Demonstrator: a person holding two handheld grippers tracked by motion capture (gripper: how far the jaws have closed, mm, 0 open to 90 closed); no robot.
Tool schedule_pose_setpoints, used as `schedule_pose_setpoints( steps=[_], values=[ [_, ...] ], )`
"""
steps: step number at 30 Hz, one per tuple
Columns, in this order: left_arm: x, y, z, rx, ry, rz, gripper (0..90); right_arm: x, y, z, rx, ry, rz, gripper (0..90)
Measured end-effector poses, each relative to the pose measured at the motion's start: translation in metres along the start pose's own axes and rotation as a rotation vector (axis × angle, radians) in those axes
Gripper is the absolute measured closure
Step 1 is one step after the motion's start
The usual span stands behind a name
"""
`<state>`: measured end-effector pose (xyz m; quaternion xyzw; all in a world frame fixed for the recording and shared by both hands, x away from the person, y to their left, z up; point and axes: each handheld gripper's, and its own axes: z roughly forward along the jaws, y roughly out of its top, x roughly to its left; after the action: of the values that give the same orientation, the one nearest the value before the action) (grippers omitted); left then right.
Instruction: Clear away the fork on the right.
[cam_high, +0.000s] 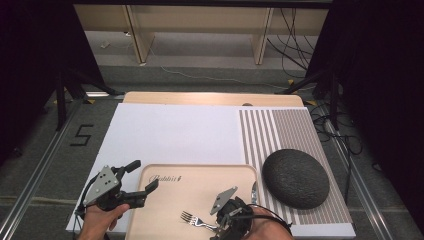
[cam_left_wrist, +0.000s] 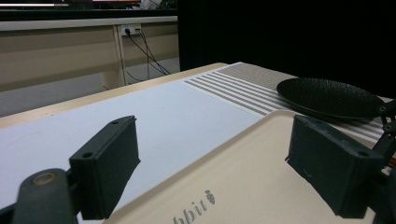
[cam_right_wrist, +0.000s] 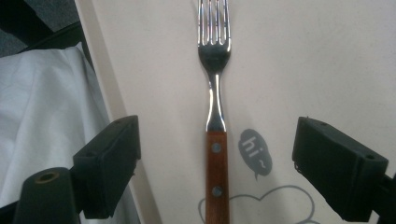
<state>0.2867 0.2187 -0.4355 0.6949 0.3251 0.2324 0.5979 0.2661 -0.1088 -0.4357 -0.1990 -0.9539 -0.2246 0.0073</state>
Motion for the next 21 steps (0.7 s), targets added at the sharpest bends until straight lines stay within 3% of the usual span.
schedule_pose_setpoints(
  steps=[2,5,14,21],
  values=[
    [0.000,0.000,0.000,-0.001,-0.001,0.000,15.7,0.002,0.001,0.003,-0.002,0.000,-0.003,17.5],
    [0.000,0.000,0.000,0.000,-0.001,0.001,15.7,0.004,0.002,0.007,0.005,0.010,-0.025,25.5],
    [0.000,0.000,0.000,0.001,-0.004,0.001,15.7,0.006,0.003,0.012,0.009,-0.015,-0.057,63.9],
    [0.000,0.000,0.000,0.003,-0.002,0.004,15.7,0.011,0.004,0.021,0.041,-0.033,-0.066,81.6]
  ],
)
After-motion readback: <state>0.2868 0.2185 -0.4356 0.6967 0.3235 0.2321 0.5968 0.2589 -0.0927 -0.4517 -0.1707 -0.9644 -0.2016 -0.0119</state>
